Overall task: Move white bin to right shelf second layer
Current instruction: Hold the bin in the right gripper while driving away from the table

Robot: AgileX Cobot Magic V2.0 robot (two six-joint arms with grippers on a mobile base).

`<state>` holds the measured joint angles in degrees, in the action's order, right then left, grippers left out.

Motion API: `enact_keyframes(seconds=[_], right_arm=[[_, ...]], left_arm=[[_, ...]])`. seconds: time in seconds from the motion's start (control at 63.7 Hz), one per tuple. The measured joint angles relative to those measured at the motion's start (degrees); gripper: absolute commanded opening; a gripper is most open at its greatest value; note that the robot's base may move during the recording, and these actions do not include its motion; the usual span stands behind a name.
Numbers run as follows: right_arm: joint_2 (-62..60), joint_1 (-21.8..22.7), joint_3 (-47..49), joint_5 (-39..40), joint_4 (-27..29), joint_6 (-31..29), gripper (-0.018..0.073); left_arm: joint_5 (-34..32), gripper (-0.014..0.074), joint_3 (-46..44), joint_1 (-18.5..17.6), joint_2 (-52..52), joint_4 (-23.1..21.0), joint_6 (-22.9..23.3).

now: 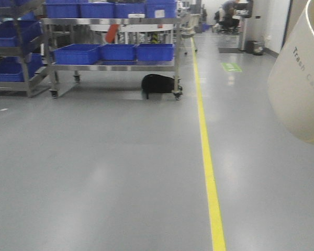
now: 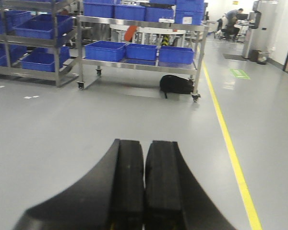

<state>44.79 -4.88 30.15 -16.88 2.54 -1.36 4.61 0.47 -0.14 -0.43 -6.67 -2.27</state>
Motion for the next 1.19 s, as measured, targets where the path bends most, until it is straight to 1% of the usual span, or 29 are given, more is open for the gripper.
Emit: enact_keyframes(seconds=[1.193], right_arm=[[-0.1,0.0,0.0,0.0,0.0,0.0,0.0055]], left_arm=[[0.0,0.0085,0.0,0.0,0.0,0.0,0.0]])
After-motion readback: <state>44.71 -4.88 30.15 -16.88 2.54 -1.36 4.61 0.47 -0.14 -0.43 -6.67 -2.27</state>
